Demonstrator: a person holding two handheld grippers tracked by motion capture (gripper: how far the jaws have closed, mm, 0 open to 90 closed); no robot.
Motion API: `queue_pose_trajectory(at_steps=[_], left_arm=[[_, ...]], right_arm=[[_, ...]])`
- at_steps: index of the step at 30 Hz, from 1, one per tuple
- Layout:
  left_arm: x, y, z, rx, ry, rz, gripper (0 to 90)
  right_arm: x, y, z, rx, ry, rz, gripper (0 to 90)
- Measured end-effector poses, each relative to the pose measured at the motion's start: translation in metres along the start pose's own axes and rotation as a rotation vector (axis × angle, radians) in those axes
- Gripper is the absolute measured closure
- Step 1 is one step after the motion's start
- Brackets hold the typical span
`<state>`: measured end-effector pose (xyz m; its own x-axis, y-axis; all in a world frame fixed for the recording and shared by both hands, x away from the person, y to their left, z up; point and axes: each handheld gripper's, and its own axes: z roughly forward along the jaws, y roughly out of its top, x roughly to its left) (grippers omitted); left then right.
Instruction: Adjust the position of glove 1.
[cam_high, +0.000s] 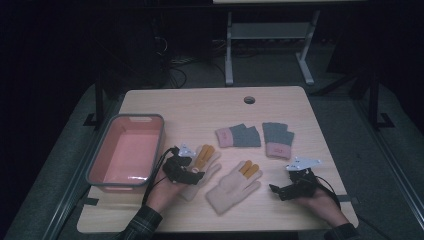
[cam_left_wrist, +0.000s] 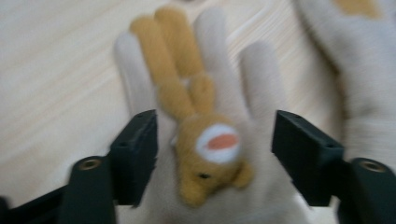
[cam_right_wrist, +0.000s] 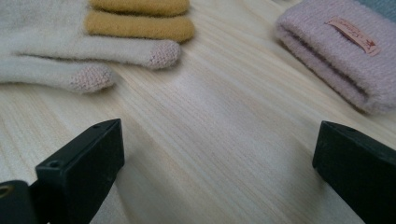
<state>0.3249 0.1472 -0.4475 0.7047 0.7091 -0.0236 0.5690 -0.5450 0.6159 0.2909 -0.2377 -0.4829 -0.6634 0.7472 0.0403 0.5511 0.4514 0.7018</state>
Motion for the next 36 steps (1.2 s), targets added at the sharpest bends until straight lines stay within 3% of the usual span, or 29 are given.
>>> queue_pose_trajectory(at_steps=[5,7,10,14,17,18,21,24,26,29,31,36], left_arm=[[-0.004,-0.003,0.012,0.030,0.023,0.021,24.6],[-0.005,-0.004,0.013,0.020,0.029,0.019,25.9],[-0.004,-0.005,0.011,0.015,0.015,0.029,34.0],[-0.002,-0.005,0.009,0.011,-0.011,0.056,52.1],[-0.002,-0.004,0.008,0.016,-0.019,0.053,59.3],[-0.002,-0.003,0.008,0.025,-0.027,0.068,61.1],[-0.001,-0.002,0.007,0.030,-0.046,0.068,63.8],[0.003,-0.001,0.006,0.026,-0.087,0.037,64.6],[0.005,0.000,0.004,0.011,-0.117,0.019,64.8],[0.006,0.002,0.000,-0.004,-0.123,0.021,64.8],[0.006,0.005,-0.005,-0.035,-0.143,-0.002,64.8],[0.004,0.008,-0.011,-0.046,-0.168,0.009,64.8]], right_arm=[[0.000,0.000,0.000,0.000,0.000,-0.001,1.8],[0.000,0.000,0.000,0.000,0.000,0.000,1.8],[0.000,0.000,0.000,0.000,0.000,0.000,1.8],[0.000,0.000,0.000,0.000,0.000,0.000,1.8],[0.000,0.000,0.000,0.001,0.000,0.001,1.8],[0.000,0.000,0.000,0.000,0.000,0.000,1.8],[0.000,0.000,0.000,0.000,0.000,0.000,1.8],[0.000,0.000,0.000,0.000,0.000,-0.001,1.8],[0.000,0.000,0.000,0.000,0.000,0.000,1.8],[0.000,0.000,0.000,-0.001,0.001,0.000,1.8],[0.000,0.000,0.000,-0.001,0.001,0.000,1.8],[0.000,0.000,0.000,0.000,0.000,0.000,1.8]])
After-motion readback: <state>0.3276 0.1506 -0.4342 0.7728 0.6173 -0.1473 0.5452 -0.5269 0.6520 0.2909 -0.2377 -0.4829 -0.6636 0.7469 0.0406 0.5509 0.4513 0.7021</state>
